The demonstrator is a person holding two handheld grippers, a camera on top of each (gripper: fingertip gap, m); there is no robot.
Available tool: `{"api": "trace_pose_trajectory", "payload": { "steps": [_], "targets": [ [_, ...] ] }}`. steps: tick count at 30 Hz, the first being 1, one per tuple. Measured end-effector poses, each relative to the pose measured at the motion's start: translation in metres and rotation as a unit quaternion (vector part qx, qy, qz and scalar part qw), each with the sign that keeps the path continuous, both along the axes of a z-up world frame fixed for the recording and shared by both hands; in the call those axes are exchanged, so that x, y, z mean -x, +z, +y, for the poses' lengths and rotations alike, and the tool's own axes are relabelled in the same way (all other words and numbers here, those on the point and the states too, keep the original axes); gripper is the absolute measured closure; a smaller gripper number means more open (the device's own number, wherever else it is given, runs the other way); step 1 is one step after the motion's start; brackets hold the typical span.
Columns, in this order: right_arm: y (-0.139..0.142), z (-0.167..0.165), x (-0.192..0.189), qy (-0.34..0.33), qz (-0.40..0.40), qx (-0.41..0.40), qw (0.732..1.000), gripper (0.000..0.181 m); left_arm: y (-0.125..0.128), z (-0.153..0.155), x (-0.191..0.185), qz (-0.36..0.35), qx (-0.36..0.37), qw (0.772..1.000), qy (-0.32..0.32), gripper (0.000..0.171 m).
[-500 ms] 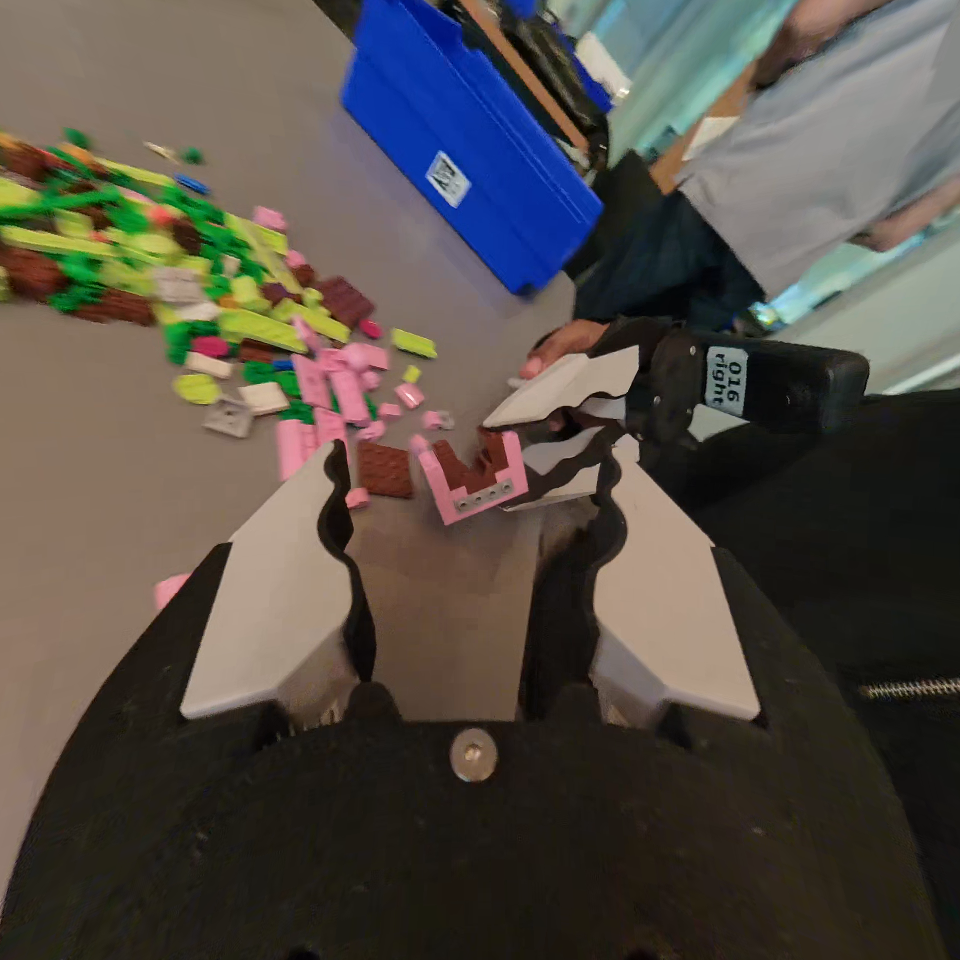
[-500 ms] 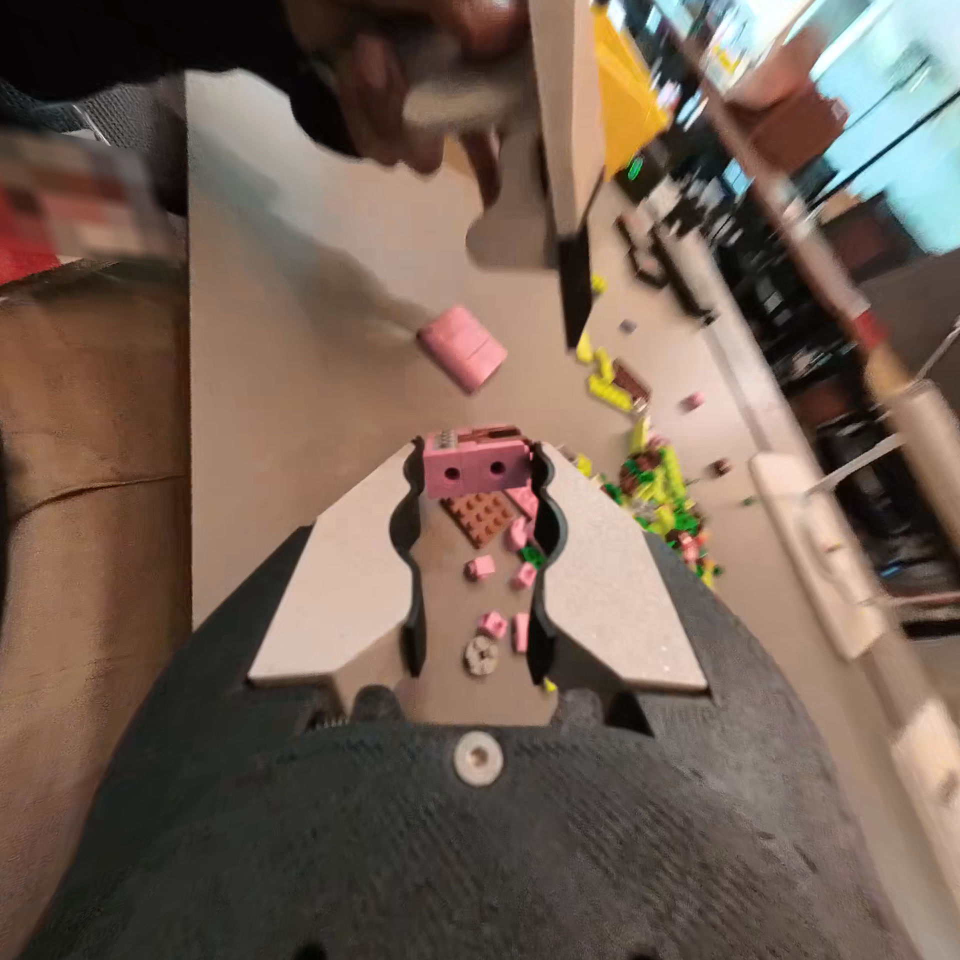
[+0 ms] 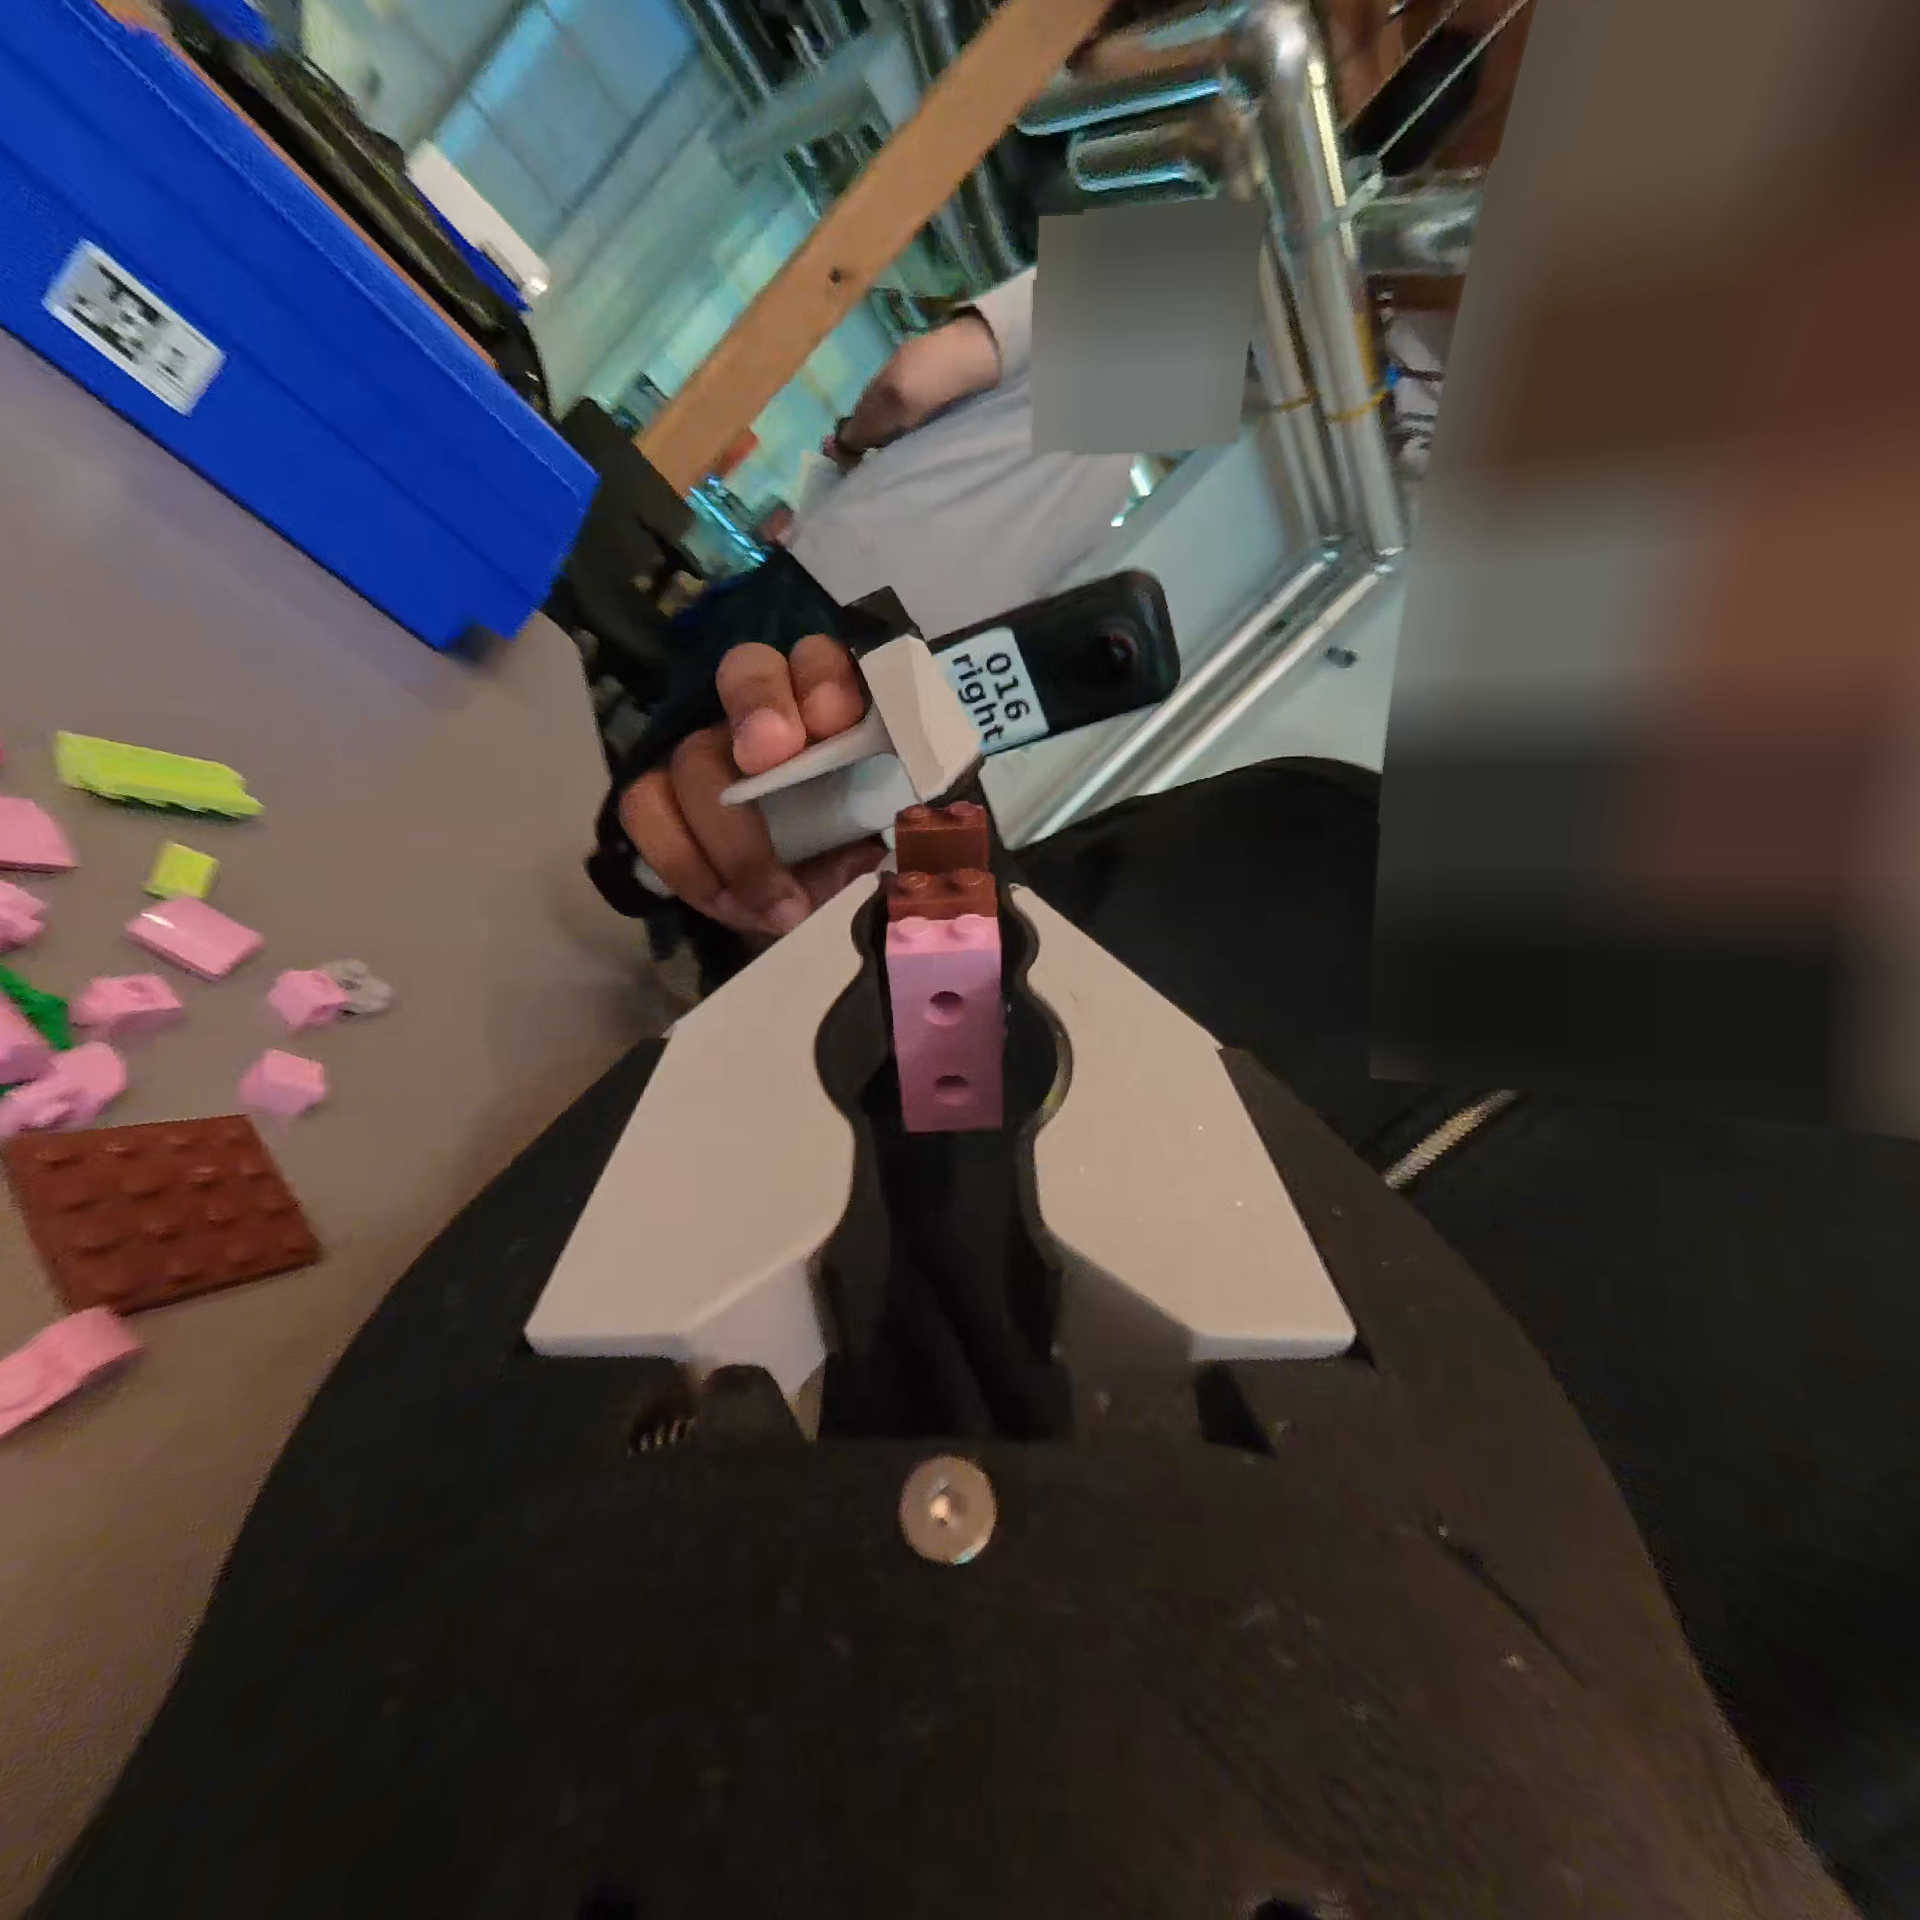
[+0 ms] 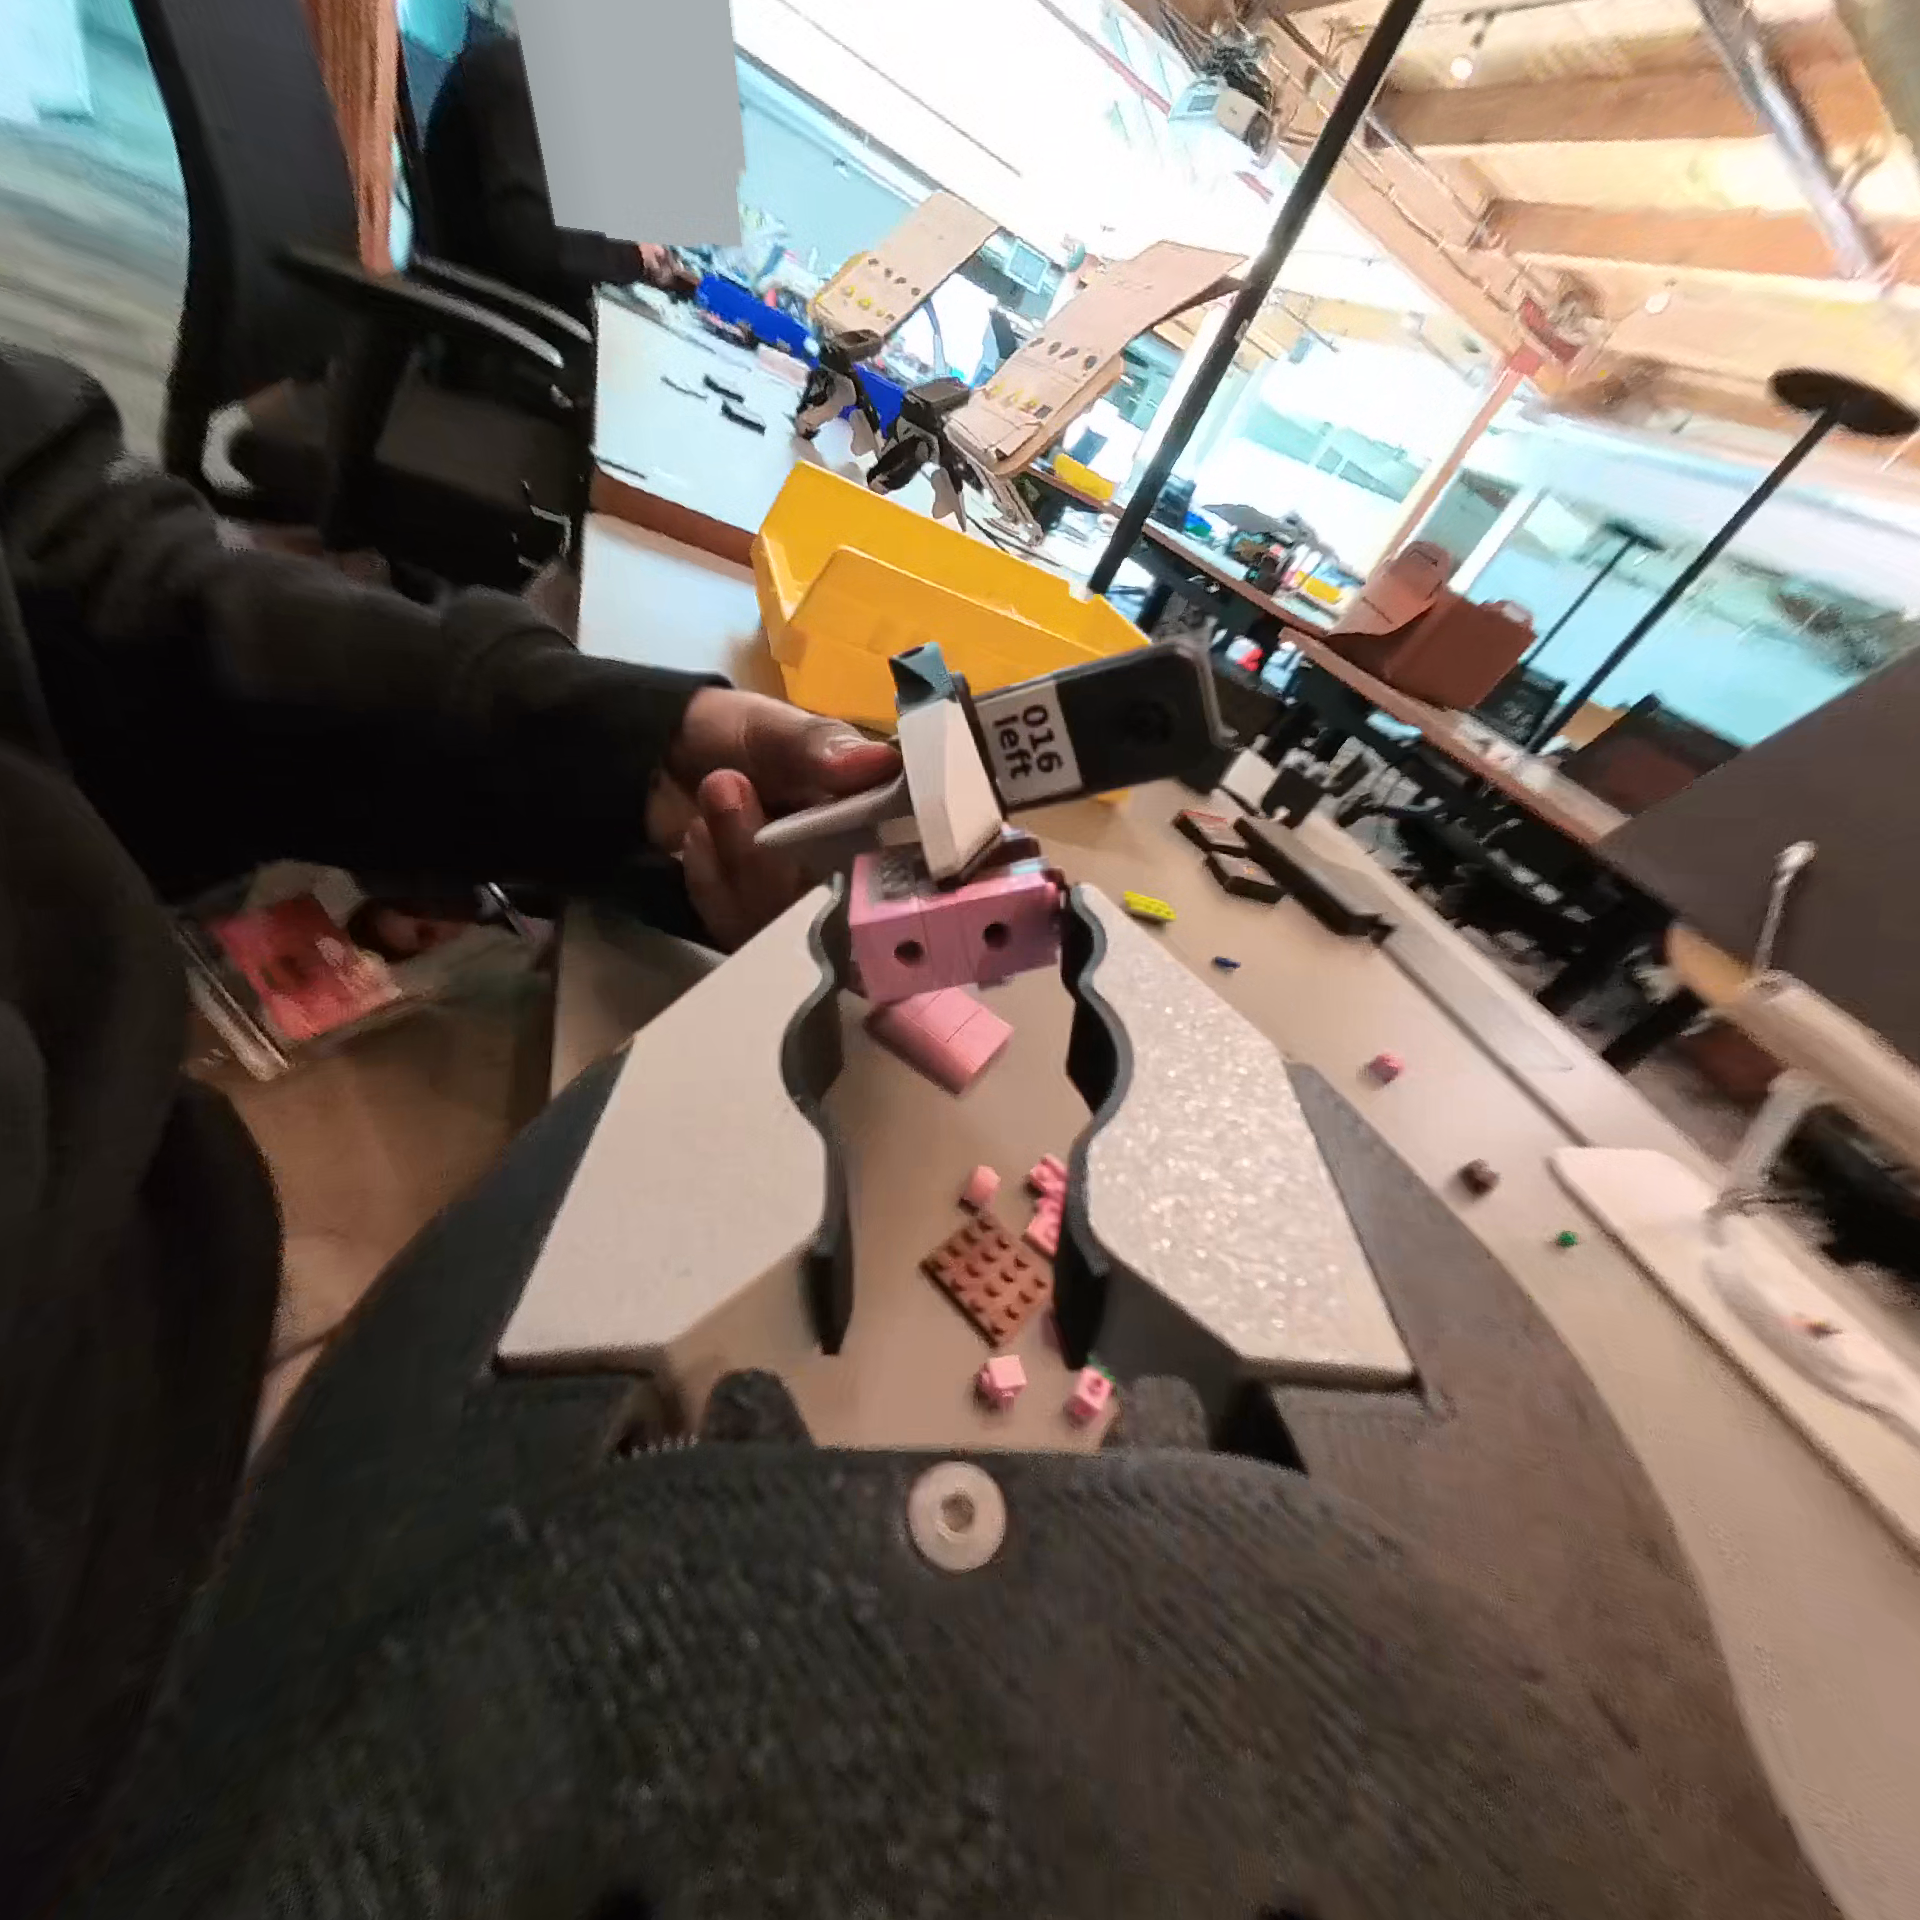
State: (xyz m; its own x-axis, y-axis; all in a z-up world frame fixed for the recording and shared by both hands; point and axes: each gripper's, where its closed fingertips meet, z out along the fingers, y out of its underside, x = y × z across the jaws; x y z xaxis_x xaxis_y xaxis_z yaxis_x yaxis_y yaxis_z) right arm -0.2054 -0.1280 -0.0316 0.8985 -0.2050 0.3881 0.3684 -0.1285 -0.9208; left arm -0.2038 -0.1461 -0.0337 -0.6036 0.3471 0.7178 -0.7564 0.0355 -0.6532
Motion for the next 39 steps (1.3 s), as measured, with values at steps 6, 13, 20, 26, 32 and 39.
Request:
{"api": "trace_pose_trajectory", "payload": {
  "steps": [6, 13, 20, 26, 32, 39],
  "targets": [
    [0.018, -0.023, -0.024, 0.039, 0.227, -0.122, 0.965, 0.155, 0.005, 0.010, -0.018, -0.045, 0.008, 0.996, 0.070, 0.159],
    [-0.003, -0.014, -0.032, 0.060, 0.354, -0.123, 0.925, 0.151, -0.010, 0.000, -0.018, -0.114, -0.051, 0.987, 0.101, 0.158],
    [-0.011, -0.015, -0.032, 0.087, 0.417, -0.122, 0.896, 0.169, -0.021, -0.007, -0.018, -0.105, -0.085, 0.986, 0.095, 0.158],
    [-0.014, -0.021, -0.036, 0.094, 0.450, -0.127, 0.879, 0.169, -0.028, -0.014, -0.018, -0.081, -0.104, 0.987, 0.089, 0.157],
    [-0.018, -0.023, -0.045, 0.100, 0.501, -0.171, 0.843, 0.170, -0.035, -0.016, -0.021, -0.058, -0.118, 0.987, 0.092, 0.157],
    [0.004, -0.061, -0.075, 0.073, 0.484, -0.275, 0.827, 0.181, -0.055, -0.030, -0.002, -0.088, -0.171, 0.980, 0.053, 0.157]
  ]
}}
